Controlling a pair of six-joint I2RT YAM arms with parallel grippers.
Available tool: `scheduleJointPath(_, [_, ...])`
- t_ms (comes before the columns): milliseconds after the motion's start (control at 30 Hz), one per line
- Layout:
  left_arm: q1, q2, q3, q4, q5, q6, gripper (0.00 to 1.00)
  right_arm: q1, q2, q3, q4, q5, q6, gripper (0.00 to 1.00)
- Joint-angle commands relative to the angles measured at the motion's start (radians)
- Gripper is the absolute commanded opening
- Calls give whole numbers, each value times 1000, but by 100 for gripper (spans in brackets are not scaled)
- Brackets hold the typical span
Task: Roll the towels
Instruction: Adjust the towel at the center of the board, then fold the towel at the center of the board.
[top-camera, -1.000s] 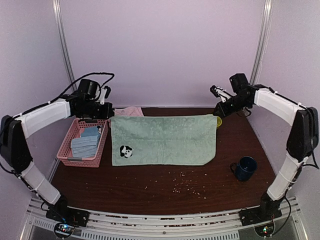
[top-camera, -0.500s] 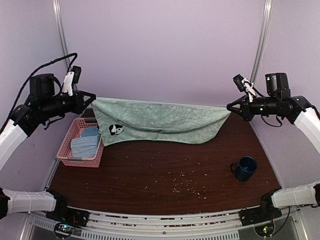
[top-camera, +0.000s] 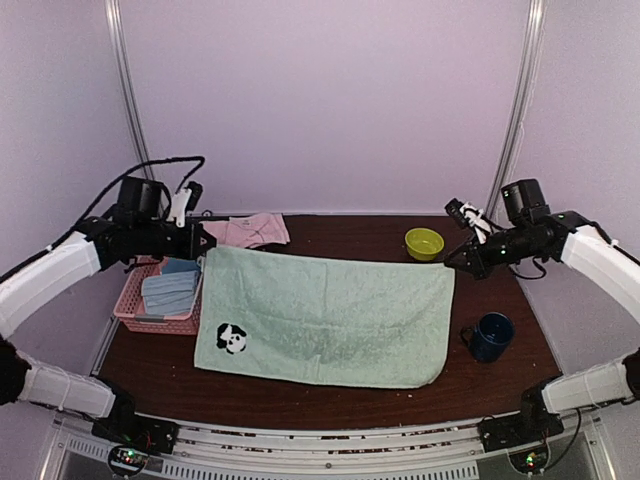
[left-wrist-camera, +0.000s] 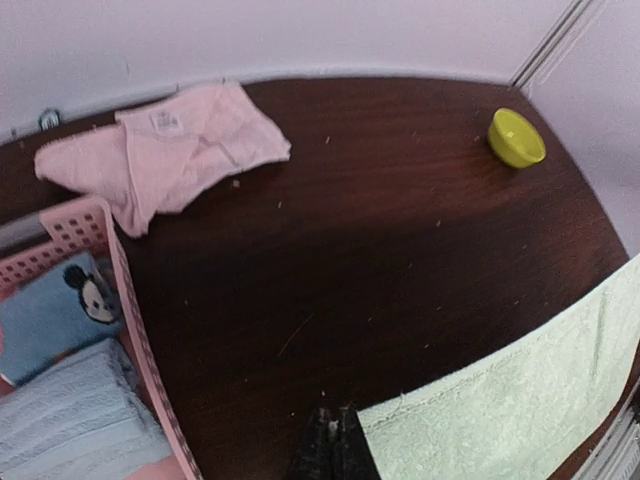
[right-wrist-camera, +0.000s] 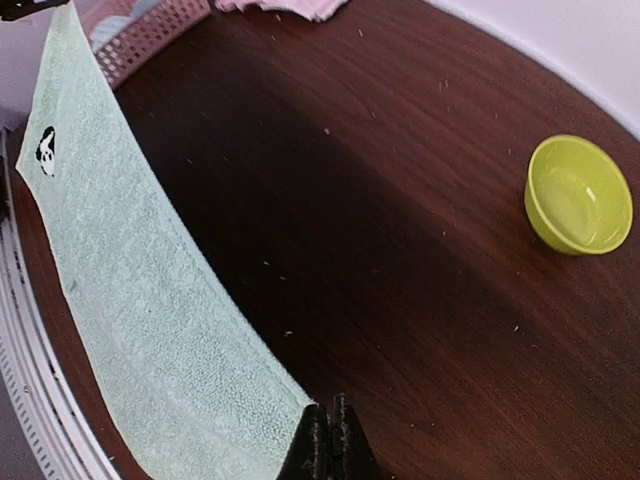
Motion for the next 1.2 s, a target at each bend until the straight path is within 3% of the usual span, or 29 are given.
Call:
scheduleJointPath(0, [6, 220, -17, 144, -27, -39, 0, -7, 242, 2, 92, 168, -42, 0])
scheduleJointPath(167, [7, 486, 63, 201, -86, -43, 0, -10, 555, 160, 118, 240, -30, 0])
scheduleJointPath(300, [6, 593, 137, 231, -123, -58, 0, -11, 671, 254, 166, 277, 20, 0])
scheduleJointPath(700, [7, 689, 212, 214, -214, -73, 0, -11, 777, 286, 289, 393, 33, 0])
scheduleJointPath(1167, [9, 753, 258, 239, -154, -43, 0, -13, 829, 316, 358, 506, -40, 0])
